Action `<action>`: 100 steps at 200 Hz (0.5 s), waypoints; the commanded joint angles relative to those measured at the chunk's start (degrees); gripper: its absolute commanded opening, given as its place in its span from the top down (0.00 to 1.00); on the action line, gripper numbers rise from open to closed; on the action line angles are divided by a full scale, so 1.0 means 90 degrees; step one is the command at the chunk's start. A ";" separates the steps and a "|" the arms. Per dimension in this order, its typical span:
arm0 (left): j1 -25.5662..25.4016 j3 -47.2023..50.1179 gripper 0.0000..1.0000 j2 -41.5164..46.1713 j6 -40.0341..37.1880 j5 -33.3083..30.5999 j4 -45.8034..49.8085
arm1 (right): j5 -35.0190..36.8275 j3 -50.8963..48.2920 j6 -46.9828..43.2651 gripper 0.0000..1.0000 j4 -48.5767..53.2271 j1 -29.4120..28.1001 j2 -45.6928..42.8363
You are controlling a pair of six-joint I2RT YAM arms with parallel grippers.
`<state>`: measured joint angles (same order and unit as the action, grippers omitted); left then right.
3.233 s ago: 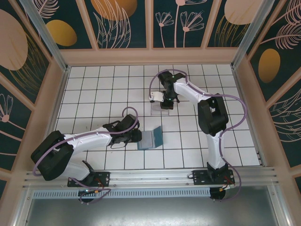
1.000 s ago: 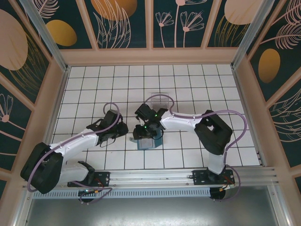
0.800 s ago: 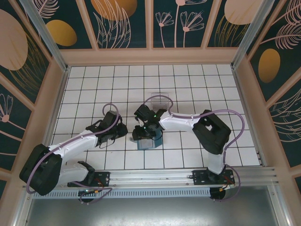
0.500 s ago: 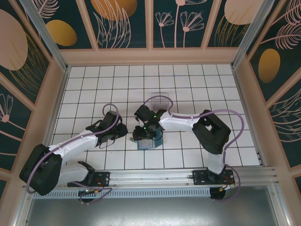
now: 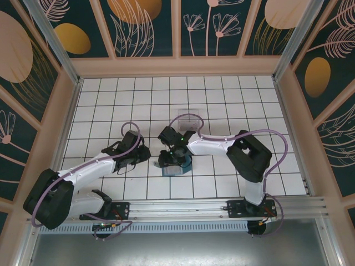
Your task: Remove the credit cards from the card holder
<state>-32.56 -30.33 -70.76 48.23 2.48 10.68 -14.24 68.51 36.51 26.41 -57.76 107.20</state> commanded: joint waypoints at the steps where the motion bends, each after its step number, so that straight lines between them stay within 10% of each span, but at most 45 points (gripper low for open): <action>1: 0.0031 -0.0096 0.78 -0.0040 -0.0046 -0.0028 0.0073 | 0.0673 0.0105 0.0123 0.59 0.0825 -0.0104 0.0000; 100: 0.0024 -0.0146 0.78 -0.0029 -0.0239 0.0043 0.0151 | 0.1944 0.0736 0.0326 0.59 0.1892 -0.0425 0.0361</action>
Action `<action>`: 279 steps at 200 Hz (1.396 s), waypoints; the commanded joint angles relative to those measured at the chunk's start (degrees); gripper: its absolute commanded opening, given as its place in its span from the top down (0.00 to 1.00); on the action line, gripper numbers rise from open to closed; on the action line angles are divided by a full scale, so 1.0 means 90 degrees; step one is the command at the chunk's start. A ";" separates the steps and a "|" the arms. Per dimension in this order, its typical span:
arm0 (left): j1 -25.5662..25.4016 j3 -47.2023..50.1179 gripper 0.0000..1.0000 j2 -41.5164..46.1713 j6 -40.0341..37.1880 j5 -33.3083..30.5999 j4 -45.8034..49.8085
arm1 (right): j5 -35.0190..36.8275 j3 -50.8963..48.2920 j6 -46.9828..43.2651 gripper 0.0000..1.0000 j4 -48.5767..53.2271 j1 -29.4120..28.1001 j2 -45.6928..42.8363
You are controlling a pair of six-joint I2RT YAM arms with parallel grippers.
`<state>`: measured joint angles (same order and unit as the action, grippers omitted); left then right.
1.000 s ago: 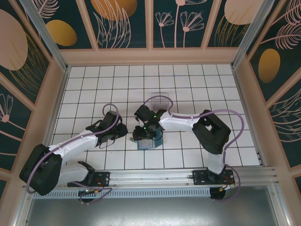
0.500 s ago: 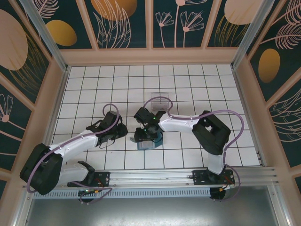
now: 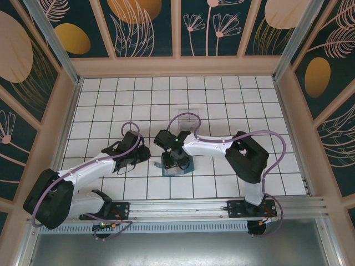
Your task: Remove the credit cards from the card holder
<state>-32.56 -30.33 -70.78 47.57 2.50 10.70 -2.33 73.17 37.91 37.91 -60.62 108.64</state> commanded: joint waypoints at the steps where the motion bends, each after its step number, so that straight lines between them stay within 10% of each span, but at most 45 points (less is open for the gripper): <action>1: 0.0029 -0.0151 0.78 -0.0026 -0.0168 0.0038 0.0154 | 0.0635 0.0229 0.0172 0.59 0.0623 -0.0109 0.0208; 279: 0.0029 -0.0620 0.77 -0.0430 -0.0583 0.0211 0.0304 | 0.2920 0.0858 0.0850 0.52 0.2672 -0.0446 0.0448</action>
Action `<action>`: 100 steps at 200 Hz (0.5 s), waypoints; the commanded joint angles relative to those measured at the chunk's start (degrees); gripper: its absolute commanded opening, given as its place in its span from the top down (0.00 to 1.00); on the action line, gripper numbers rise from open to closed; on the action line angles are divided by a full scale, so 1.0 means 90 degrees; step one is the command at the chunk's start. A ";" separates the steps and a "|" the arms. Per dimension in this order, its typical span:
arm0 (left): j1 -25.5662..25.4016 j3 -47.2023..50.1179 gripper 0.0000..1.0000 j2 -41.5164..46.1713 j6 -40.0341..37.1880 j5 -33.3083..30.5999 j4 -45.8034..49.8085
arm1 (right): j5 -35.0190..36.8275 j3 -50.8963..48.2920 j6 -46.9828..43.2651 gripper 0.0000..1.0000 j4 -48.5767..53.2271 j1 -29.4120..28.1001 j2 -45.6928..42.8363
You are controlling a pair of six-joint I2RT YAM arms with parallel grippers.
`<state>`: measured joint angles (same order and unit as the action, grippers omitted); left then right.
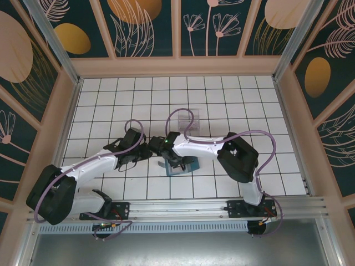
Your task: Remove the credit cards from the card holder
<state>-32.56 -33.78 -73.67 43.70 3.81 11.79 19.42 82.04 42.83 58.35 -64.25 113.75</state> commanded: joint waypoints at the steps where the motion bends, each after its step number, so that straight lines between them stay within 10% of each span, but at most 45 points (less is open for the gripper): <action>1: 0.0031 -0.0239 0.77 -0.0108 -0.0156 0.0070 0.0188 | 0.0506 -0.0139 0.0307 0.52 0.0402 -0.0041 -0.0130; 100: 0.0014 -0.0692 0.76 -0.0319 -0.0141 0.0337 0.0500 | 0.0653 -0.1378 0.0377 0.49 -0.0067 0.0305 -0.0914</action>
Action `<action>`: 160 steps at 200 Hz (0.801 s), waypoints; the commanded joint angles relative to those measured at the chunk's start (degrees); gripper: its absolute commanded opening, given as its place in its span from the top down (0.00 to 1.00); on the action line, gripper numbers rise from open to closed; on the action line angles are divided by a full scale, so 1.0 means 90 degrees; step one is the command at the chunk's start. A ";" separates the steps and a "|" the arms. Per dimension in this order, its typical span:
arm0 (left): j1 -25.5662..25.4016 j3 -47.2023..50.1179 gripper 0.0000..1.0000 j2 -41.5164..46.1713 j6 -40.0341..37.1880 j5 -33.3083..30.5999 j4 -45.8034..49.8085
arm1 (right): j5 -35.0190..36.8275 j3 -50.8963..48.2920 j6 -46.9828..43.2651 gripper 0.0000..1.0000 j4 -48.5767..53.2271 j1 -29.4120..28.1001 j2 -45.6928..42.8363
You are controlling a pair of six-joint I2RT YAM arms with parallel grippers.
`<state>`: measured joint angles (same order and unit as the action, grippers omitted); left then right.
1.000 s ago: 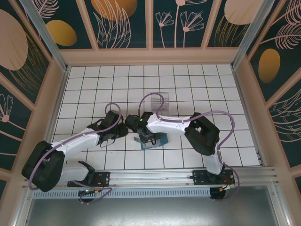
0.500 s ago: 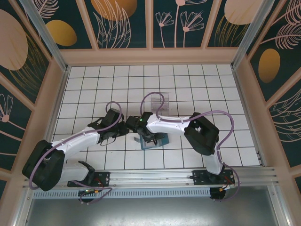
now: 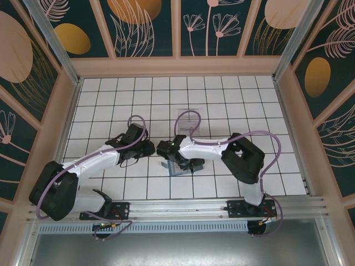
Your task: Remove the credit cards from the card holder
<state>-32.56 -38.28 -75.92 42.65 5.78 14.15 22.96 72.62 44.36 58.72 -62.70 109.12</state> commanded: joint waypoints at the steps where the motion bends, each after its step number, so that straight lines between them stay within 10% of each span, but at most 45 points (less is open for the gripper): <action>1: 0.0014 -0.0201 0.76 -0.0070 -0.0014 0.0119 0.0241 | 0.0255 -0.0348 0.0207 0.49 -0.0123 0.0141 -0.0407; 160: -0.0843 -0.0812 0.76 -0.0236 0.0763 0.0145 0.0302 | -0.2590 -0.2670 -0.0107 0.57 -0.3061 0.0882 -0.2309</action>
<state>-39.77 -44.05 -78.76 47.90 7.07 15.81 7.07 50.74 41.10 36.56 -54.74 91.42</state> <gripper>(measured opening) 0.240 0.430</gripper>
